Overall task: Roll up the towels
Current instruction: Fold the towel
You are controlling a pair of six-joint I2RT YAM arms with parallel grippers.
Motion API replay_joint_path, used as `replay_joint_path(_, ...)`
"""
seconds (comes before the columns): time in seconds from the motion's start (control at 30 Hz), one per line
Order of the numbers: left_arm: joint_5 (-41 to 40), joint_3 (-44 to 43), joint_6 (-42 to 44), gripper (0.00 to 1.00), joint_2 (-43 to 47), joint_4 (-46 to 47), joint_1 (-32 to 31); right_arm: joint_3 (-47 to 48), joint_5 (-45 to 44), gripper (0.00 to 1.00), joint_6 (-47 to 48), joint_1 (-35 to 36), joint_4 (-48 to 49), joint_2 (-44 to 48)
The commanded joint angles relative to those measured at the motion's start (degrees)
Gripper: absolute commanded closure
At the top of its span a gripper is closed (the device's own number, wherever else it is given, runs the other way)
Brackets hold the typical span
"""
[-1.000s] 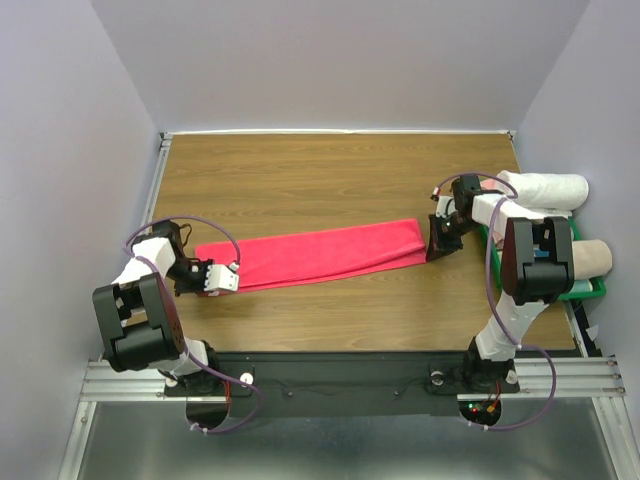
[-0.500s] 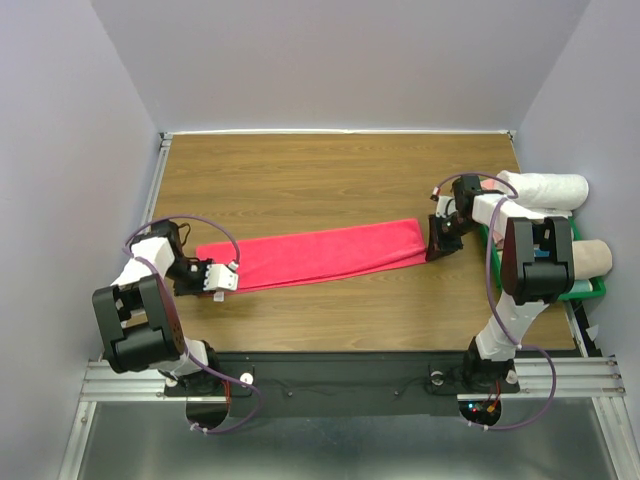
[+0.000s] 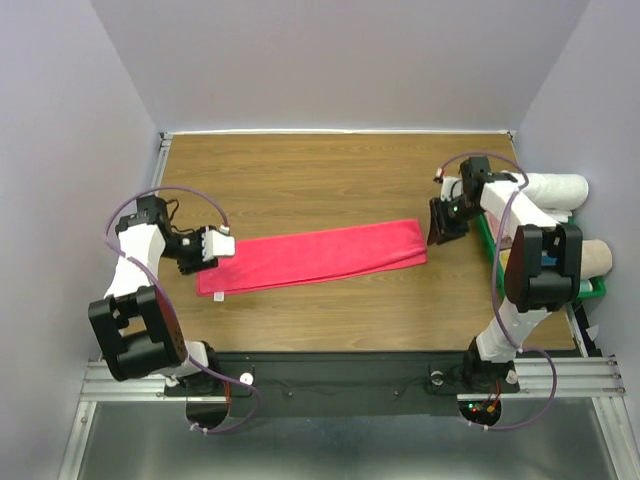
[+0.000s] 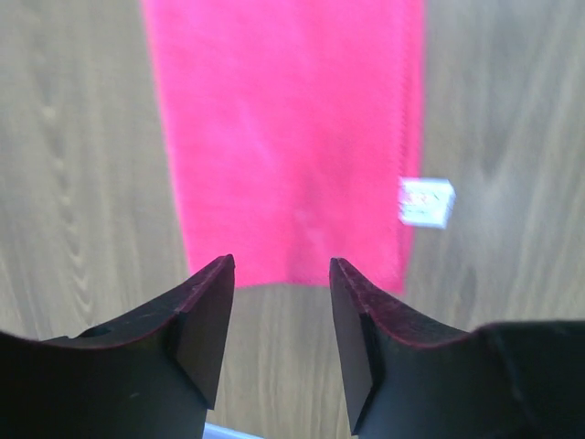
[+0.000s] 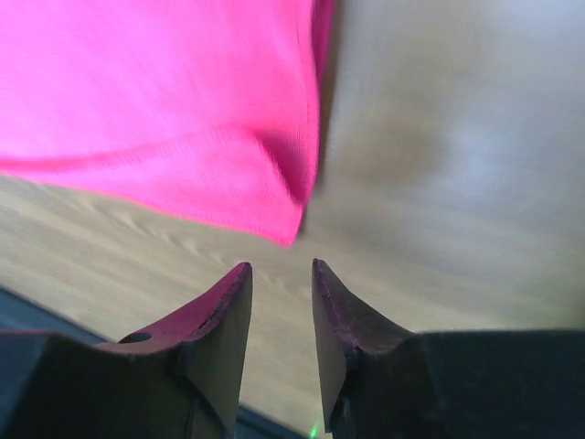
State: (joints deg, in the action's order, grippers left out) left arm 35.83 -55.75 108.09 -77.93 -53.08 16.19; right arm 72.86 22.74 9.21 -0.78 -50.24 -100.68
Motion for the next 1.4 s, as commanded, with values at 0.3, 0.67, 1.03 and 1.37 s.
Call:
replay_joint_path(0.3, 11.63, -3.06, -27.48, 0.39, -4.51, 14.57, -2.3, 17.23, 3.01, 0.66, -1.3, 0.69, 0.05, -11.72)
replay_joint_path(0.67, 6.36, -4.36, -46.18, 0.34, -8.46, 24.67, -2.56, 13.54, 4.77, 0.65, -0.95, 3.24, 0.05, -12.43)
replay_joint_path(1.03, 1.61, -12.28, -63.7, 0.36, -15.84, 24.16, 1.3, 16.87, -2.35, 0.6, 0.1, 3.15, 1.81, -11.28)
replay_joint_path(1.37, 1.08, -14.74, -67.49, 0.37, -17.34, 23.72, 7.02, 18.72, -1.13, 0.64, 1.16, 3.15, 3.04, -12.52)
